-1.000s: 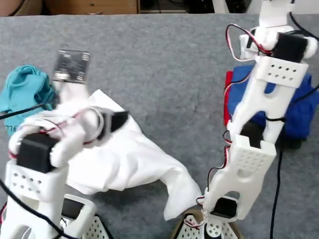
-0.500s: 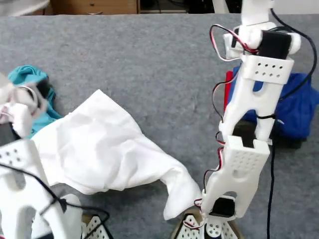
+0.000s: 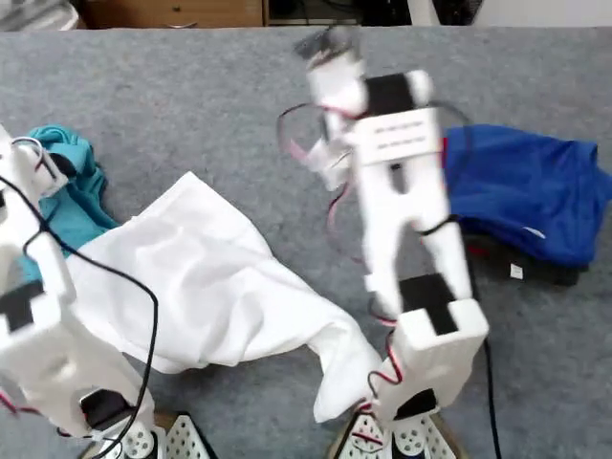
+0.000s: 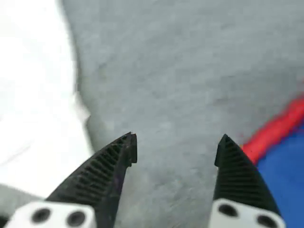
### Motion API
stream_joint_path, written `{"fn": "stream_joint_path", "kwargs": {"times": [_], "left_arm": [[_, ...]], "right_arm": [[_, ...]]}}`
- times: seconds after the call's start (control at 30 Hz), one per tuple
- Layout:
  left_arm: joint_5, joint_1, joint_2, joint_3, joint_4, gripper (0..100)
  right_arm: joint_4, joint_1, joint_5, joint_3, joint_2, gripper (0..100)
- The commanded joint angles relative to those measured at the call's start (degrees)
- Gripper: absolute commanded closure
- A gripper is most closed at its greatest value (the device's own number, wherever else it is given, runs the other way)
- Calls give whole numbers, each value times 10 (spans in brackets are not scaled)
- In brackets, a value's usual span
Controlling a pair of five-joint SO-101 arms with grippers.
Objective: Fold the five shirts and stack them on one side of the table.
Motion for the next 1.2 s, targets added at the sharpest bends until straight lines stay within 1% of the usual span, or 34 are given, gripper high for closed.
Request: {"fn": "stream_joint_path", "kwargs": {"times": [0.0,0.07,0.2,0.27,0.4,0.57,0.63,0.8,0.9,0.93,1.0,1.07,1.13,1.17], "left_arm": [[-3,-4,104,-98,10,744],[-10,-5,145,-136,25,811],[-48,-7,183,-229,76,989],[-47,-19,201,-264,91,968],[-45,-71,219,-340,110,981],[-21,-134,224,-450,168,981],[-15,-147,224,-491,200,981],[-17,-162,224,-562,266,981],[-16,-153,224,-589,310,976],[-16,-149,224,-595,330,960],[-16,-140,220,-609,376,885],[-19,-134,218,-630,425,795],[-19,-133,218,-656,449,731],[-19,-137,218,-665,448,716]], "right_arm": [[6,-73,4,62,-31,737],[4,-105,4,85,-28,749],[-40,-143,4,130,-28,760],[-60,-157,4,151,-28,760],[-90,-196,4,179,-28,760],[-151,-240,4,201,-26,760],[-171,-243,4,206,-12,760],[-176,-251,0,203,66,760],[-178,-255,0,196,121,760],[-176,-258,0,189,138,761],[-173,-258,0,172,165,779],[-171,-256,0,152,184,862],[-171,-247,-3,138,189,998],[-171,-240,-14,132,189,994]]}}
